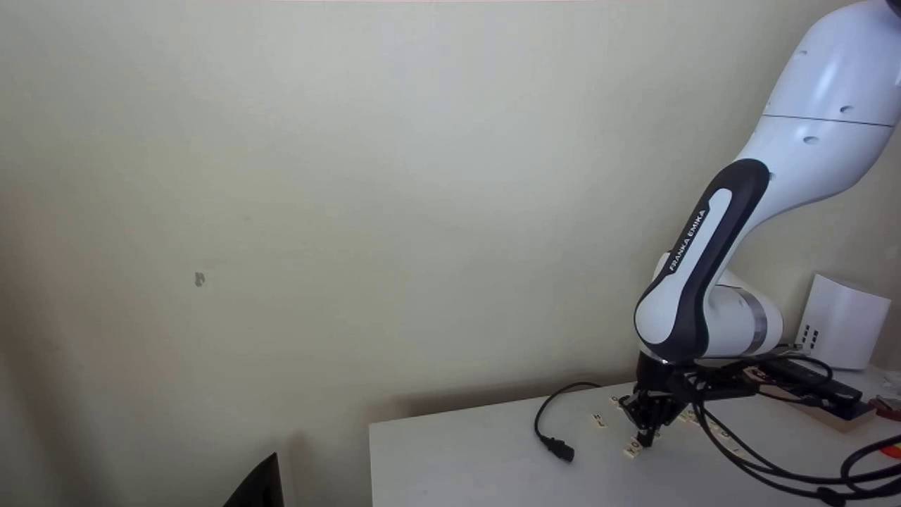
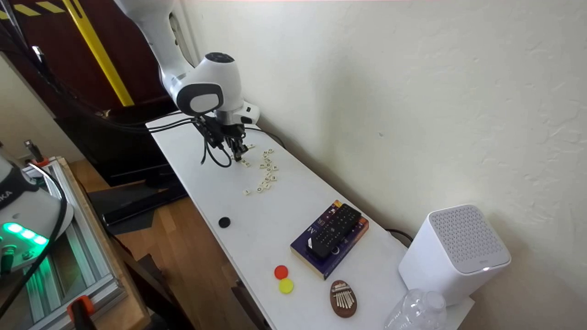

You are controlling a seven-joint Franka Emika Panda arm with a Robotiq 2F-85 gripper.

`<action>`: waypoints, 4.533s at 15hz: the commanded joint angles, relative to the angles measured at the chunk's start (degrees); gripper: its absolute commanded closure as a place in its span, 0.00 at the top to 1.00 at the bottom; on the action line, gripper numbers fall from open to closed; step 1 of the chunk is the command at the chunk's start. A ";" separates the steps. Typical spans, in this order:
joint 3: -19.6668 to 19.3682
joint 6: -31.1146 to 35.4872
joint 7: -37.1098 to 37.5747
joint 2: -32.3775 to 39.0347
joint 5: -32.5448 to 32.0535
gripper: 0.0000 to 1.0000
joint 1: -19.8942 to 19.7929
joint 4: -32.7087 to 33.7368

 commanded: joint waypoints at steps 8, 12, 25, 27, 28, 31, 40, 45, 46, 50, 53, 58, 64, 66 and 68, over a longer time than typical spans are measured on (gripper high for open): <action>0.55 -0.98 -0.27 -0.08 -1.75 0.00 -0.78 -0.67; 0.86 -0.73 -0.30 -0.06 -1.59 0.00 -1.00 -0.89; 0.74 -0.72 0.01 -0.26 -1.41 0.00 -0.94 -1.66; 0.78 -0.71 -0.05 -0.32 -1.42 0.00 -0.99 -1.83; 0.72 -0.74 -0.02 -0.32 -1.43 0.00 -0.94 -1.92; 0.74 -0.67 0.08 -0.46 -1.34 0.00 -0.98 -2.18; 1.72 1.53 0.26 -1.03 -0.57 0.00 -2.37 -2.60; 2.59 2.27 0.25 -1.36 -0.43 0.00 -3.29 -2.94; 2.89 2.57 0.18 -1.45 -0.41 0.00 -3.56 -3.03; 3.35 3.73 0.29 -1.84 -0.59 0.00 -3.85 -3.48; 3.04 3.96 0.15 -2.27 -1.01 0.00 -3.55 -3.80; 2.20 3.80 0.03 -3.97 -1.48 0.27 -2.85 -4.77; 0.08 2.87 -0.04 -7.15 -2.78 0.68 -0.52 -6.78; -0.65 2.46 -0.20 -7.96 -3.59 0.82 0.23 -7.31; -1.30 1.90 -0.45 -8.55 -4.69 0.96 1.06 -7.73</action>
